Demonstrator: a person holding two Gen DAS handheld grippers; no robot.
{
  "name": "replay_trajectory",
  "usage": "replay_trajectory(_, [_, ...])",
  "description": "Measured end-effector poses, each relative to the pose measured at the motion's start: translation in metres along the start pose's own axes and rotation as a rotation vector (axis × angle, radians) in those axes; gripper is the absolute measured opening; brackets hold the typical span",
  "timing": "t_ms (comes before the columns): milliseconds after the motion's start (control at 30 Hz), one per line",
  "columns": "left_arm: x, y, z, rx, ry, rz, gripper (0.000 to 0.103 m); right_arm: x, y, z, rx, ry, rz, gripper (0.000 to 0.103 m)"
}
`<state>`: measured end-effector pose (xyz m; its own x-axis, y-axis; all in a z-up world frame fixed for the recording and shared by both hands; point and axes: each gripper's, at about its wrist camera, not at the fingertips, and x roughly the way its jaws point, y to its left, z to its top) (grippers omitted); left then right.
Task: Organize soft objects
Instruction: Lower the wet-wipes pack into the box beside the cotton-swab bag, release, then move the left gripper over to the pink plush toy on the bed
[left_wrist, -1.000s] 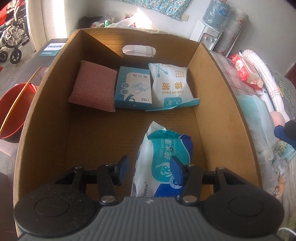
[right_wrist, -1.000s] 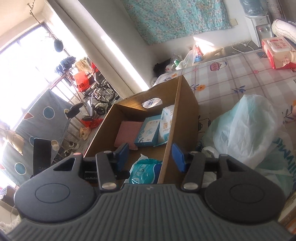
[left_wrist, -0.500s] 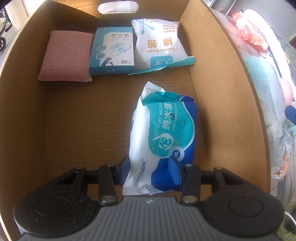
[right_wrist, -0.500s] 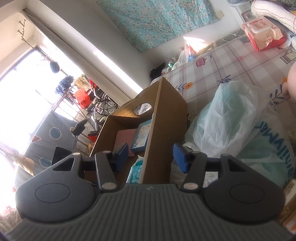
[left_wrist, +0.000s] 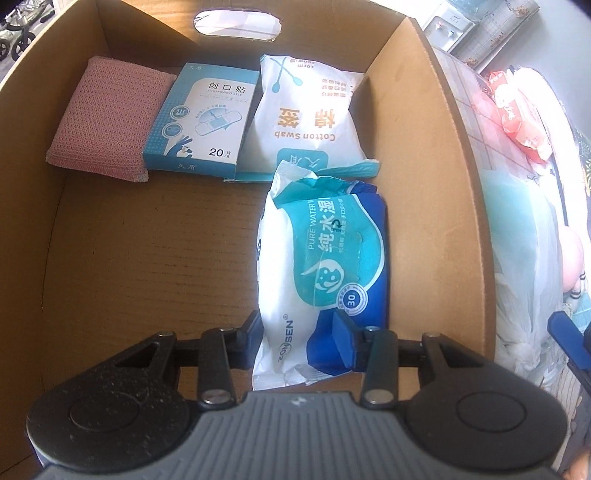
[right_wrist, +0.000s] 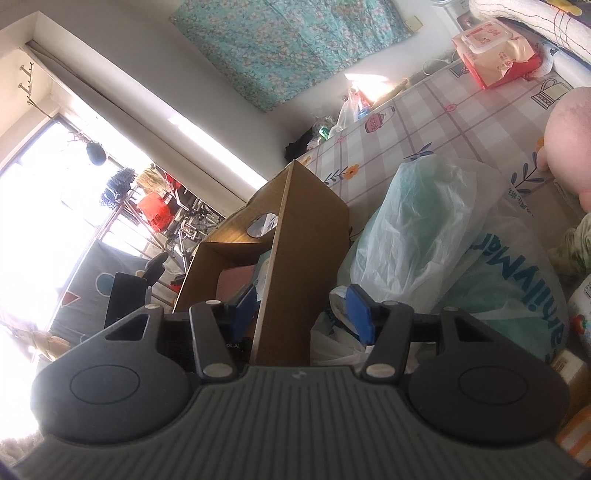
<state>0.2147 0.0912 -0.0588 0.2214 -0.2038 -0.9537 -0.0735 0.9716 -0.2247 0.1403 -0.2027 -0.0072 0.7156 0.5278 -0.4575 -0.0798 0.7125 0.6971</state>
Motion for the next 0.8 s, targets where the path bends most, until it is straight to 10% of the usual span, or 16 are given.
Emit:
replay_trajectory(467, [-0.009, 0.000, -0.001, -0.016, -0.066, -0.043, 0.062, -0.022, -0.015, -0.021, 0.052, -0.046, -0.014, 0.058])
replay_trajectory(800, [-0.076, -0.003, -0.032, 0.025, -0.291, -0.024, 0.072, -0.068, -0.034, -0.043, 0.112, -0.132, -0.050, 0.060])
